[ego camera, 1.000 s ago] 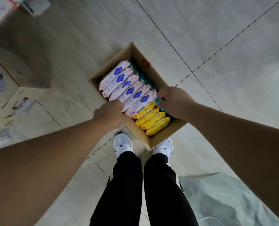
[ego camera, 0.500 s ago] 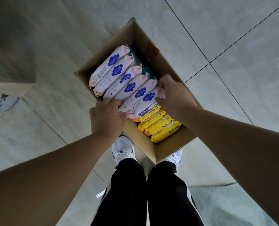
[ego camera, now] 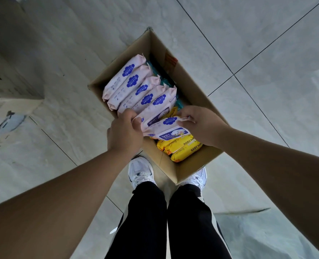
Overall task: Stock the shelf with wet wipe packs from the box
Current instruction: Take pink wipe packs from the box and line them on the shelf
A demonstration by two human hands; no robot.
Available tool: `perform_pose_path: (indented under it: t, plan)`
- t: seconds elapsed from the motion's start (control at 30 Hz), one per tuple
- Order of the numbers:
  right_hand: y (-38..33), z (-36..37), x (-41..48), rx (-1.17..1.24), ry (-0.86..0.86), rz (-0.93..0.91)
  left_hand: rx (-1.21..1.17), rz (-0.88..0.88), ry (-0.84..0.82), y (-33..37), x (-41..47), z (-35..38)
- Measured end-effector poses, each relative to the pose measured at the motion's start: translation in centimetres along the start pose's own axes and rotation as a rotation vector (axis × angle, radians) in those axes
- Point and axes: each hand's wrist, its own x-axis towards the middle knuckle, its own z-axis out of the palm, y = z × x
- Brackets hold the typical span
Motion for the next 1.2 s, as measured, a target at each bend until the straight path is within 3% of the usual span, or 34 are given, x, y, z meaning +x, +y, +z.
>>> perform_pose_path:
  t: [0.4,0.67,0.87,1.03,1.2]
  plan:
    - [-6.8,-8.7,-10.9,0.363,0.158,0.041,-0.165,0.131,0.038,7.4,-3.7,-14.5]
    - [-19.6,-18.9,-23.2,0.638,0.221,-0.166,-0.103,0.296,0.015,16.0,-9.0,-31.3]
    - [-30.6,-26.1,-32.5,0.689,0.196,-0.322,-0.071,0.436,0.06,22.4,-15.7,-46.3]
    - [-40.5,-29.4,-38.6,0.686,0.184,-0.501,-0.136,0.425,0.171,23.6,-22.1,-57.8]
    - [-49.7,-29.1,-43.1,0.649,0.056,-0.67,-0.219,0.363,0.329,21.1,-29.3,-67.2]
